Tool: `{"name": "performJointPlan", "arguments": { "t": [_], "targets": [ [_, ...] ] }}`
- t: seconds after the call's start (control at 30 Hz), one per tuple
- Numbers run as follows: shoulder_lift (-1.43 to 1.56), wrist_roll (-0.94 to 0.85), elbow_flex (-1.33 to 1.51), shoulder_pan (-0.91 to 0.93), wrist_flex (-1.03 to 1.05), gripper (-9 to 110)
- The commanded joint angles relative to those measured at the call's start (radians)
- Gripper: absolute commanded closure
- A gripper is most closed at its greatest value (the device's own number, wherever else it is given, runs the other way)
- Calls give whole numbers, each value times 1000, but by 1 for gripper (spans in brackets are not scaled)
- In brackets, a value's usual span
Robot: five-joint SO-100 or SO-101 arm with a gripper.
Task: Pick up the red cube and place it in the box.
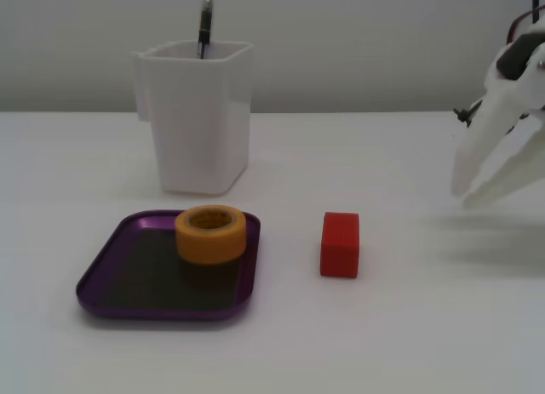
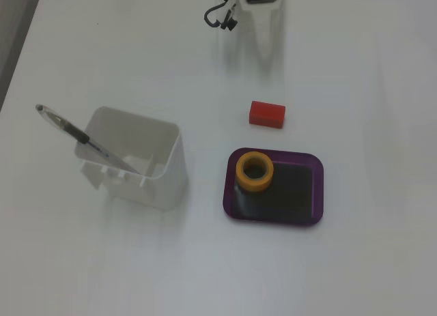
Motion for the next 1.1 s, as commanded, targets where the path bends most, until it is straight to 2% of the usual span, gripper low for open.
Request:
{"name": "performJointPlan", "arguments": {
  "t": [0.0,0.3,0.53,0.77,1.07],
  "targets": [
    [-21,-8,-94,3,-54,100],
    [-769,-29,-502,-9,-129,99],
    [-1273,29,-853,-14,-114,85],
    [-1528,86,-1040,-11,-117,83],
    [-1675,87,-1045,-9,-127,81]
  ]
}}
